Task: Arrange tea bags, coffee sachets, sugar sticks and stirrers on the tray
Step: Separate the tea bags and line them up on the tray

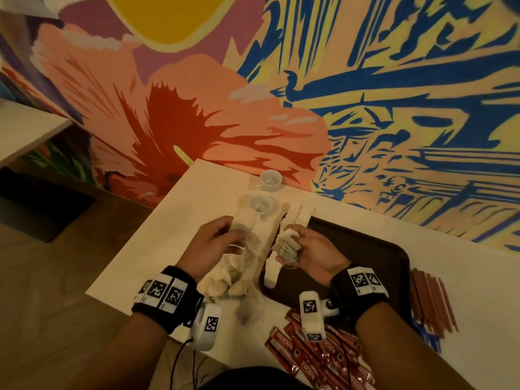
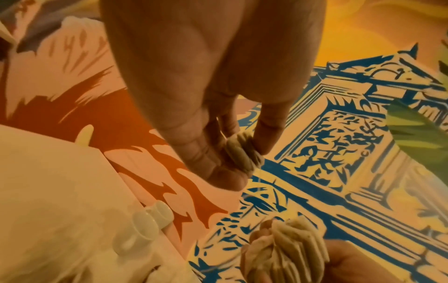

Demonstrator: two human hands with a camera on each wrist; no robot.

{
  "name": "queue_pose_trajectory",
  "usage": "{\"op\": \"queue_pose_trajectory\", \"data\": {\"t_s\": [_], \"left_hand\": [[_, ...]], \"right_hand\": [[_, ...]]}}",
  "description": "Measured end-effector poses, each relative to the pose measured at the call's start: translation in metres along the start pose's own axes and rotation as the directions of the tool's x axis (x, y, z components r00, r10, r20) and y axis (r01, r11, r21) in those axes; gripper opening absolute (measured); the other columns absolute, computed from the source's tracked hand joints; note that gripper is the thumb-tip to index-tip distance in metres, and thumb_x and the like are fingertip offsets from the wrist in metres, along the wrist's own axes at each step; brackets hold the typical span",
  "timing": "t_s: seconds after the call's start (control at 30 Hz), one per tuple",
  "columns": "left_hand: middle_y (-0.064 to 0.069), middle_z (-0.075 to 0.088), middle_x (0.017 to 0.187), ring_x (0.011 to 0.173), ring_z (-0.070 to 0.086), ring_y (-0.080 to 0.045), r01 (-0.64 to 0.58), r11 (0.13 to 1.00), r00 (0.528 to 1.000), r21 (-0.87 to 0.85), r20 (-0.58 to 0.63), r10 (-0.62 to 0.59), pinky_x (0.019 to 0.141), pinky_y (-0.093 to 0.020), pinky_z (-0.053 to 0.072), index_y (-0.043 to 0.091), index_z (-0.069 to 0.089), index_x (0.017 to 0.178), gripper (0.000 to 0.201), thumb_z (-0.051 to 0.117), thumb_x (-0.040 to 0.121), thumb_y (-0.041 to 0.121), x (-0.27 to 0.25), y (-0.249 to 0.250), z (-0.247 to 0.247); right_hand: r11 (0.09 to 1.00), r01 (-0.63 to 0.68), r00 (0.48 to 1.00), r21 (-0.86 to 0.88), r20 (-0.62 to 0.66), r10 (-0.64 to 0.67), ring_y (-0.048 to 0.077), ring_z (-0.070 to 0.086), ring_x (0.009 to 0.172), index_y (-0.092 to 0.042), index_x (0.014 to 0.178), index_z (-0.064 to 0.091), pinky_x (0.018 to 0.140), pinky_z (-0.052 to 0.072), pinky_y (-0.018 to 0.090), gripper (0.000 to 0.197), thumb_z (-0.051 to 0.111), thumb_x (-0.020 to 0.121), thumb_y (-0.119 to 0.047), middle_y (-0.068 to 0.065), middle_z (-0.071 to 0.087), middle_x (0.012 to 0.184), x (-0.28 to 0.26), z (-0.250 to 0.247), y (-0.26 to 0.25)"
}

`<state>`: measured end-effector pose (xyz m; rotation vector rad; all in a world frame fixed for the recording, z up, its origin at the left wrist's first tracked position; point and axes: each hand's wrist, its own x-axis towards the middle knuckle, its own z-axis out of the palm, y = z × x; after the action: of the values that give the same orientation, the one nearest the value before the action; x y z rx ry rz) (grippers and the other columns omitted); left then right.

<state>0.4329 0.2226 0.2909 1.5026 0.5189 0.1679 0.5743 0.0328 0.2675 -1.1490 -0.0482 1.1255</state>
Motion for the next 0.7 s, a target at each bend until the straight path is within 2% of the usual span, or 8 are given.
{"op": "queue_pose_trajectory", "data": {"t_s": [0.07,0.17,0.27,0.4,0.5,0.57,0.63,0.7], "left_hand": [[-0.022,0.071,0.103,0.091,0.069,-0.026,0.02,1.0,0.997,-0.014,0.08,-0.019,0.075,-0.031,0.058,-0.002,0.065,0.11,0.017,0.062,0.094,0.003,-0.005,0.005,0.019],[-0.013,0.075,0.107,0.098,0.071,-0.022,0.017,0.999,0.969,0.037,0.245,-0.025,0.081,-0.035,0.057,0.006,0.067,0.114,0.02,0.063,0.094,0.004,-0.009,0.006,0.056],[-0.013,0.074,0.105,0.096,0.07,-0.024,0.008,0.997,0.96,0.078,0.28,-0.03,0.083,-0.037,0.057,0.005,0.071,0.107,0.015,0.067,0.094,0.011,-0.011,0.005,0.089],[-0.022,0.071,0.104,0.087,0.068,-0.02,0.015,0.999,0.962,0.044,0.273,-0.026,0.075,-0.029,0.056,0.006,0.073,0.099,0.01,0.068,0.094,0.012,-0.015,0.006,0.121],[-0.019,0.072,0.104,0.092,0.07,-0.023,0.066,0.997,0.959,-0.041,0.278,-0.052,0.076,-0.03,0.058,0.007,0.068,0.112,0.021,0.07,0.091,0.009,-0.019,0.007,0.144],[-0.013,0.072,0.096,0.091,0.07,-0.023,0.084,0.995,0.967,-0.061,0.247,-0.066,0.079,-0.032,0.06,0.008,0.064,0.11,0.023,0.072,0.089,0.007,-0.022,0.007,0.158],[-0.01,0.071,0.093,0.088,0.07,-0.02,0.075,0.996,0.972,-0.048,0.225,-0.062,0.081,-0.035,0.06,0.008,0.061,0.11,0.026,0.073,0.087,0.004,-0.027,0.007,0.171],[-0.012,0.07,0.098,0.091,0.07,-0.022,0.067,0.997,0.974,-0.029,0.221,-0.06,0.086,-0.038,0.06,0.007,0.06,0.111,0.028,0.073,0.086,0.002,-0.032,0.004,0.183]], "right_hand": [[1.0,0.0,0.996,-0.003,-0.089,0.0,0.033,0.06,0.088,-0.01,0.095,0.061,0.076,0.06,0.045,0.025,0.039,0.102,0.0,0.017,0.058,0.089,-0.007,-0.006,0.002],[1.0,-0.019,0.981,-0.009,-0.193,0.017,0.034,0.062,0.087,-0.006,0.09,0.064,0.067,0.057,0.041,0.016,0.048,0.093,-0.006,0.021,0.062,0.099,-0.017,-0.015,0.005],[0.997,0.015,0.974,-0.074,-0.224,-0.031,0.032,0.064,0.075,0.006,0.104,0.07,0.058,0.052,0.035,0.031,0.047,0.091,-0.01,0.024,0.068,0.093,-0.036,-0.024,0.004],[0.992,0.076,0.989,-0.099,-0.121,-0.088,0.023,0.052,0.057,-0.002,0.095,0.067,0.05,0.042,0.029,0.044,0.034,0.097,-0.03,0.014,0.06,0.068,-0.07,-0.042,-0.002],[0.977,0.134,0.987,-0.166,-0.062,-0.146,0.019,0.051,0.054,-0.013,0.105,0.069,0.045,0.041,0.027,0.052,0.038,0.103,-0.055,0.011,0.06,0.071,-0.09,-0.058,-0.004],[0.961,0.158,0.985,-0.228,-0.03,-0.17,0.018,0.053,0.057,-0.018,0.111,0.068,0.046,0.042,0.028,0.039,0.048,0.102,-0.05,0.007,0.064,0.075,-0.103,-0.067,-0.005],[0.944,0.202,0.974,-0.261,-0.045,-0.22,0.017,0.057,0.06,-0.016,0.117,0.068,0.048,0.044,0.028,0.023,0.06,0.1,-0.03,0.004,0.069,0.08,-0.114,-0.075,-0.004],[0.922,0.241,0.955,-0.302,-0.097,-0.281,0.013,0.06,0.062,-0.013,0.117,0.071,0.05,0.047,0.025,0.021,0.064,0.097,-0.017,0.005,0.071,0.084,-0.12,-0.088,-0.003]]}}
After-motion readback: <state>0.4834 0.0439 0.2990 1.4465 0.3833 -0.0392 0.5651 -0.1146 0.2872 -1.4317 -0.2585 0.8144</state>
